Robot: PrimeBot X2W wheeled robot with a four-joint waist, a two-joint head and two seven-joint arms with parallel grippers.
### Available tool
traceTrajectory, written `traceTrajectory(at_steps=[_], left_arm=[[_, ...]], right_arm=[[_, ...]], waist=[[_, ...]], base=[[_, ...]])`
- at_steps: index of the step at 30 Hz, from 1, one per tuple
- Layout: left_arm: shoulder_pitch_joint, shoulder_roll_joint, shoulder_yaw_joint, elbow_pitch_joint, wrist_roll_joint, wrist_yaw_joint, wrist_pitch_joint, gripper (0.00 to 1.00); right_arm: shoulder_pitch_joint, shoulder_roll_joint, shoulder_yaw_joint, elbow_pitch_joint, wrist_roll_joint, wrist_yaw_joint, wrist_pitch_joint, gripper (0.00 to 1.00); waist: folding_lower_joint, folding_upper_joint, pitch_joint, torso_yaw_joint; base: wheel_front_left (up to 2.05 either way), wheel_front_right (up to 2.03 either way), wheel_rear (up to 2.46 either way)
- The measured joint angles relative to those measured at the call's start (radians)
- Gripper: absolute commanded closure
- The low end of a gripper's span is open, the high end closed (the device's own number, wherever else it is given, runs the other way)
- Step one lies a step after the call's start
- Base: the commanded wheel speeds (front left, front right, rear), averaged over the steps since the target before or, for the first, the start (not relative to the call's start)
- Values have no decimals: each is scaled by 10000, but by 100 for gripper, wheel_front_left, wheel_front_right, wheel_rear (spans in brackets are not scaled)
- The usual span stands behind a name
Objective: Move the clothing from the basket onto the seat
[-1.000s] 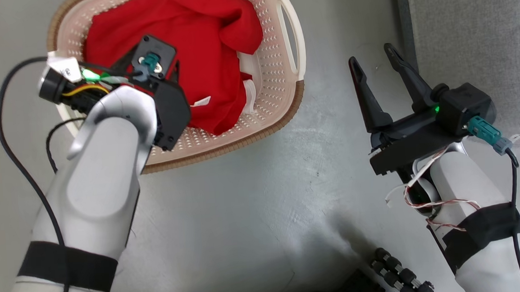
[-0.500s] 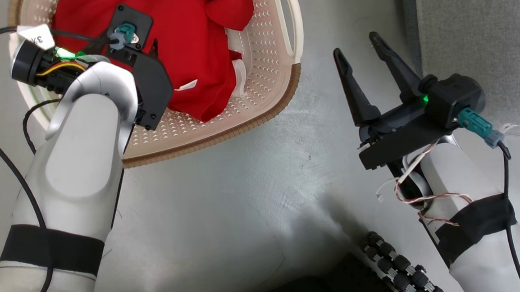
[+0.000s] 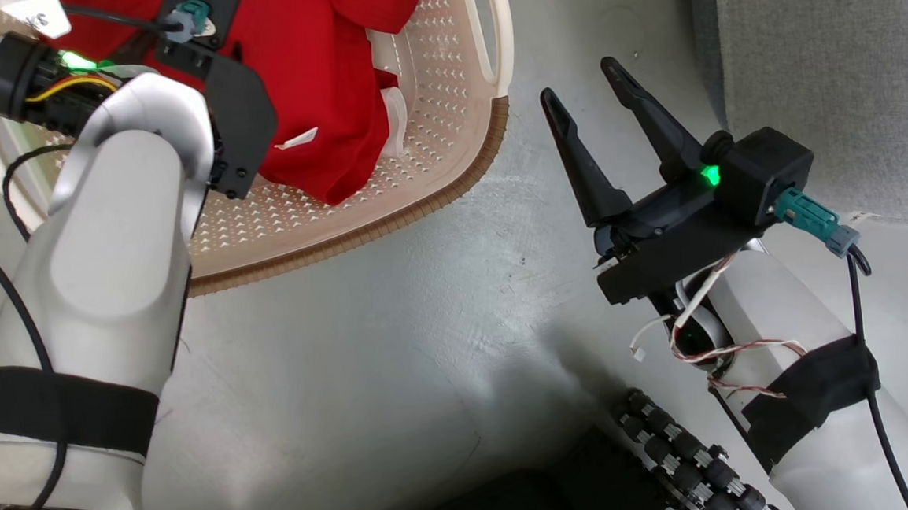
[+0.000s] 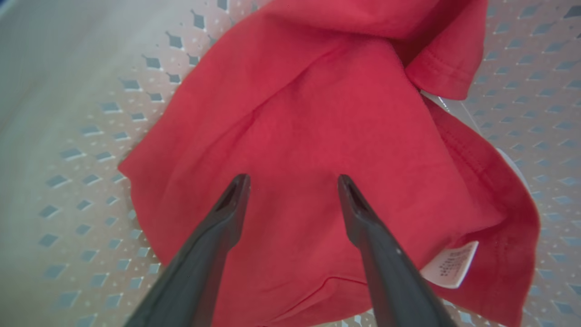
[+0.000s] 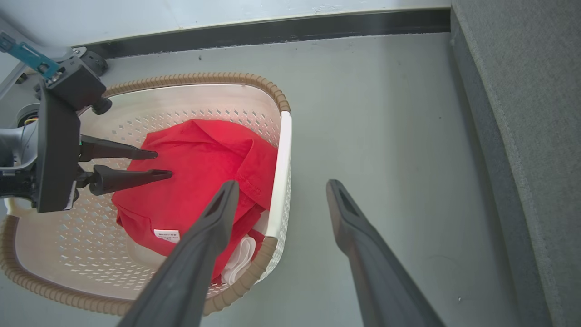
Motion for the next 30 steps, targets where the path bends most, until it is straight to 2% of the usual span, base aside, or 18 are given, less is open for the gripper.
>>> traceTrajectory(at_steps=[28,30], left_arm=[[-616,604,-73,479,255,2,316,0],[-686,612,-98,537,255,0,316,34]], right_arm=[[52,38,543,-217,598,-251,0,0],[56,40,533,-219,642,-251,0,0]], waist=[[-1,-1,905,-777],[-1,-1,920,-803]], base=[[0,0,0],[0,0,0]])
